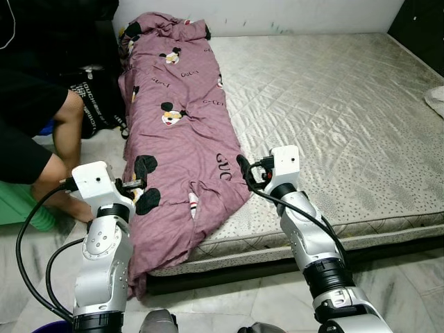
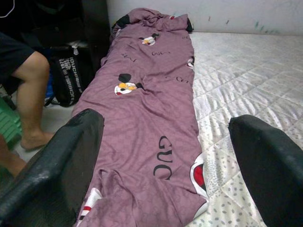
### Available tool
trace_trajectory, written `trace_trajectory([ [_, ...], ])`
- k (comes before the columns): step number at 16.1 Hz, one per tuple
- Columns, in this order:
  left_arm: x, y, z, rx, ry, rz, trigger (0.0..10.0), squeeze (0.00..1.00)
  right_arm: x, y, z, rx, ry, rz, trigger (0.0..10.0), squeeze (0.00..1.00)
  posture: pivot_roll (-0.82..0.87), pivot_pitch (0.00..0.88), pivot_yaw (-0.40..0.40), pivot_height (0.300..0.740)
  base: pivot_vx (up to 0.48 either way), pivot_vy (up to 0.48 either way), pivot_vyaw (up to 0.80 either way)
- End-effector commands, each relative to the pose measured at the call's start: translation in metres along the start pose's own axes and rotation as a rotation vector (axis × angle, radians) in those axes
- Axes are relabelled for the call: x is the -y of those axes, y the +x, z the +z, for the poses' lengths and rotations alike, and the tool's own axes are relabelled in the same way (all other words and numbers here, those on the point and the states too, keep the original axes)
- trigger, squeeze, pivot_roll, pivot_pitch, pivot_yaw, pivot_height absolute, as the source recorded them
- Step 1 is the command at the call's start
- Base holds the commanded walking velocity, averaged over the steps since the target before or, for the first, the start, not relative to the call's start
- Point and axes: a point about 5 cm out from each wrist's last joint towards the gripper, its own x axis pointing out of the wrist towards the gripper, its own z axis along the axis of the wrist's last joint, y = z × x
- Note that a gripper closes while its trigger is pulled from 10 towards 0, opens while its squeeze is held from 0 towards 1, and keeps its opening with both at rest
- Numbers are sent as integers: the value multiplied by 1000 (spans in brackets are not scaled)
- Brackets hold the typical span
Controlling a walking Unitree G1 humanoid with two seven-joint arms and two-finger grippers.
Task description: Clean up the room
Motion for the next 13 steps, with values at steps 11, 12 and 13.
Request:
trace_trajectory([
  [11,0,1,-1,-6,6,18,10000,0,-1,0,5,17,1,17,10000,0,69,94,-31,701,0,0,0],
  [12,0,1,-1,-6,6,18,10000,0,-1,0,5,17,0,19,10000,0,68,95,-31,693,0,0,0],
  [13,0,1,-1,-6,5,18,10000,0,-2,0,5,16,-2,21,10000,0,67,93,-31,674,0,0,0],
])
